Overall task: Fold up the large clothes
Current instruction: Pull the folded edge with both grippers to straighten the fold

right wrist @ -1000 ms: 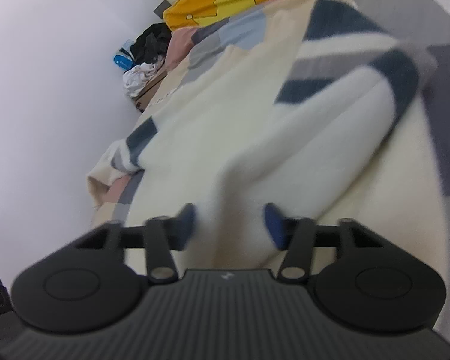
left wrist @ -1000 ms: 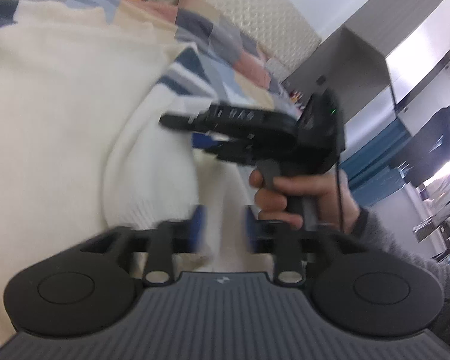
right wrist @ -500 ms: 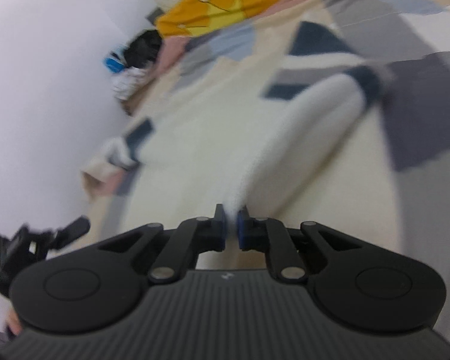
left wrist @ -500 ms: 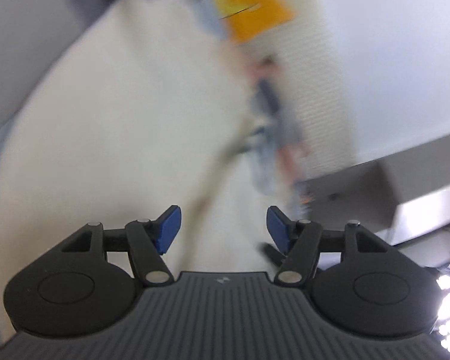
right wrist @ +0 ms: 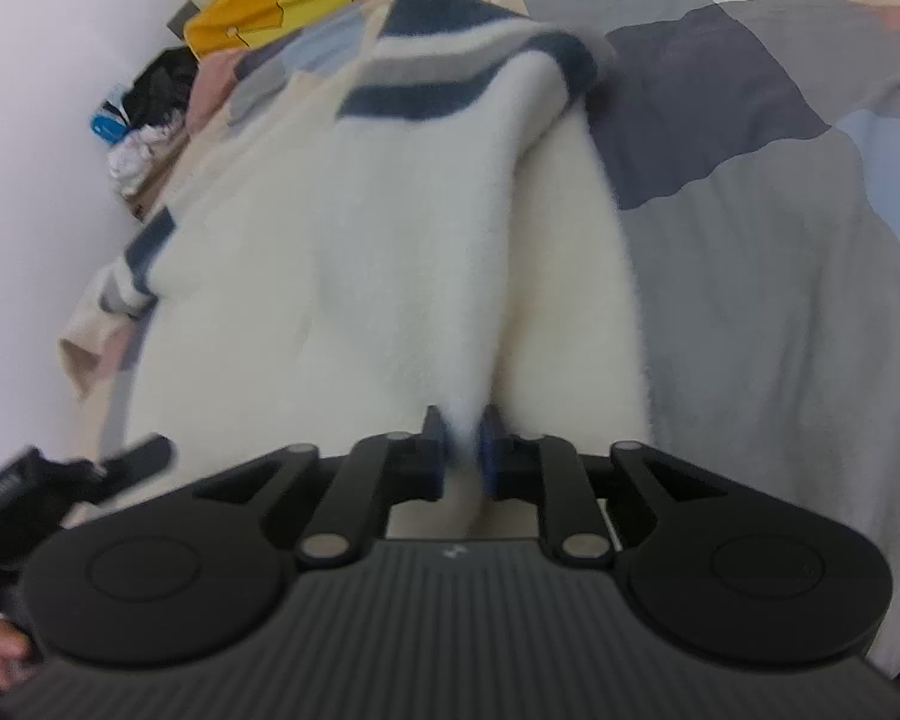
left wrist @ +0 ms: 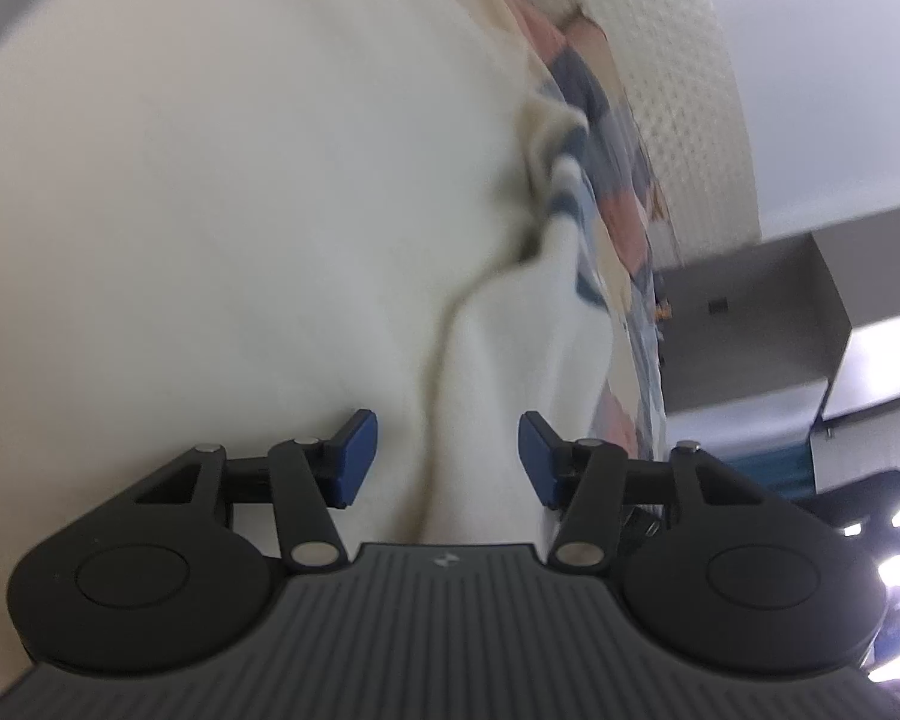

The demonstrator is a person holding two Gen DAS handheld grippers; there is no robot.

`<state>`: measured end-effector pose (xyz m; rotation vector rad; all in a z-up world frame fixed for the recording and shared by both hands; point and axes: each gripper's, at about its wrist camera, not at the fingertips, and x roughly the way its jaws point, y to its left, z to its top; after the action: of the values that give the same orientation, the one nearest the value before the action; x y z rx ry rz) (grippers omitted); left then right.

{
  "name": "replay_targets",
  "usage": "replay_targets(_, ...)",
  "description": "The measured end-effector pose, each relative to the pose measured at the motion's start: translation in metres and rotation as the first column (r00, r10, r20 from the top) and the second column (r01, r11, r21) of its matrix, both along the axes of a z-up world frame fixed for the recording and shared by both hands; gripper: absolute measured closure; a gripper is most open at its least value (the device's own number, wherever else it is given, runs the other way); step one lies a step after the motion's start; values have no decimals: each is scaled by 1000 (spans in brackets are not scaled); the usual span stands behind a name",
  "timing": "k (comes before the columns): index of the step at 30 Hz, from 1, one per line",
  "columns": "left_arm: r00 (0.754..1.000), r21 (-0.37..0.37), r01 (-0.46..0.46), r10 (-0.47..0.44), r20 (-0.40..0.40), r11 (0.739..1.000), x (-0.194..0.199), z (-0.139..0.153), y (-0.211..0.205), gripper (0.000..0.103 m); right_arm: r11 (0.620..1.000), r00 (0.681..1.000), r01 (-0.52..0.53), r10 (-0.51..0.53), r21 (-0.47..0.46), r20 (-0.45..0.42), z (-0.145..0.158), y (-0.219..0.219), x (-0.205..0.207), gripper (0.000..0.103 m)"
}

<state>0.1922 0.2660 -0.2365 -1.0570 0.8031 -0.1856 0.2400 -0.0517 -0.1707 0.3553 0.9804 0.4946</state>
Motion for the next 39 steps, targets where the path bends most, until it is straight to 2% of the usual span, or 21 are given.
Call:
replay_targets(1, 1000, 5, 15, -15, 0, 1000, 1, 0, -5, 45, 1000, 1000, 6, -6, 15, 3, 2, -4, 0, 72)
replay_targets(4, 998, 11, 60, -60, -14, 998, 5, -6, -21, 45, 998, 999, 19, -20, 57, 30, 10, -9, -5, 62)
replay_targets(8, 991, 62, 109, -103, -81, 992, 12, -13, -41, 44, 996, 991, 22, -33, 86, 128, 27, -10, -7, 62)
replay_targets(13, 993, 101, 90, -82, -87, 991, 13, -15, -53, 45, 993, 976, -31, 5, 113, 218, 34, -2, -4, 62)
replay_targets(15, 993, 101, 82, -73, -88, 992, 10, -12, -54, 52, 993, 971, -66, 41, 98, 236, 34, 9, 2, 62)
replay_targets(17, 991, 68, 103, -96, -94, 992, 6, -12, -56, 63, 993, 961, -96, 74, 72, 267, 34, 22, 13, 62)
replay_targets(18, 990, 62, 108, -102, -99, 992, 4, -14, -56, 65, 994, 957, -98, 79, 56, 279, 34, 27, 18, 62)
replay_targets(20, 990, 64, 111, -104, -100, 992, 0, -15, -54, 76, 995, 954, -93, 84, 19, 288, 31, 34, 26, 62)
replay_targets(23, 994, 34, 30, -26, -109, 999, -3, -12, -46, 90, 996, 963, -85, 87, -20, 254, 18, 36, 32, 64)
replay_targets(26, 997, 3, -39, 39, -69, 999, -12, 0, -35, 93, 996, 974, -92, 91, -9, 209, 8, 37, 33, 64)
replay_targets(30, 995, 107, -91, 93, -18, 990, -26, 23, -25, 94, 992, 973, -126, 125, -8, 196, 9, 46, 28, 64)
replay_targets(33, 990, 216, -112, 127, -56, 970, -32, 26, -25, 94, 987, 970, -157, 159, -29, 185, 8, 55, 22, 64)
replay_targets(36, 983, 311, -92, 137, -124, 946, -28, 15, -30, 94, 973, 954, -186, 213, -140, 212, 3, 68, 13, 64)
replay_targets(39, 982, 367, -71, 131, -139, 927, -26, 13, -37, 94, 943, 924, -211, 279, -259, 261, 1, 82, 2, 65)
